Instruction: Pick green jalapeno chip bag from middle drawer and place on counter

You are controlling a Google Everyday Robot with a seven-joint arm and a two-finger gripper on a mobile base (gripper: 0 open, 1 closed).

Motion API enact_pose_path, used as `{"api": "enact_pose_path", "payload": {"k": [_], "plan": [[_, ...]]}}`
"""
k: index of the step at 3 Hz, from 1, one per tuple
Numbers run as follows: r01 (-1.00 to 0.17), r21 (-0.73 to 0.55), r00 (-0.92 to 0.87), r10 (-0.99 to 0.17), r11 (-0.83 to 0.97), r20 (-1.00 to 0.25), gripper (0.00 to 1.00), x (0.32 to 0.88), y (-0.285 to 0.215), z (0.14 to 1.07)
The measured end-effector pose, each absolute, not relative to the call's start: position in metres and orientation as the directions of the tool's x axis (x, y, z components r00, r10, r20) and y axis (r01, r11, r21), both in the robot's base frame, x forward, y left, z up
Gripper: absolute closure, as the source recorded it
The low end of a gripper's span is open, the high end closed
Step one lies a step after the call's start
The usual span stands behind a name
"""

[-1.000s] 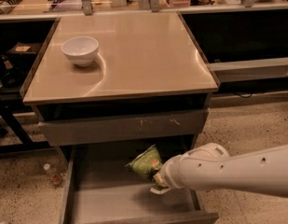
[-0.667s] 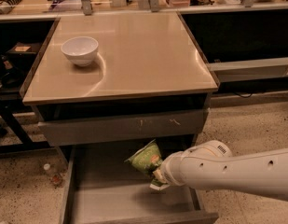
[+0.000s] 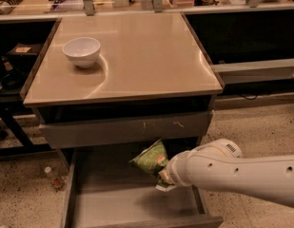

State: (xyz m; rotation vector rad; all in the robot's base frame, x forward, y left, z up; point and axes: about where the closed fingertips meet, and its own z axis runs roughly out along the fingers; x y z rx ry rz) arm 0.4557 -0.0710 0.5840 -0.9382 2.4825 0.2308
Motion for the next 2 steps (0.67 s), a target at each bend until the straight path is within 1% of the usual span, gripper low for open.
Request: {"api": "enact_pose_path", "payload": {"k": [1,2], "plan": [[-0.637,-0.043,-0.662,-0.574,0.770,-0.481,1.00,0.447,-0.089,0.624],[-0.608,-0.120,-0.650,-0.579,0.785,-0.493,1.00,0.435,-0.115,0.691]]}}
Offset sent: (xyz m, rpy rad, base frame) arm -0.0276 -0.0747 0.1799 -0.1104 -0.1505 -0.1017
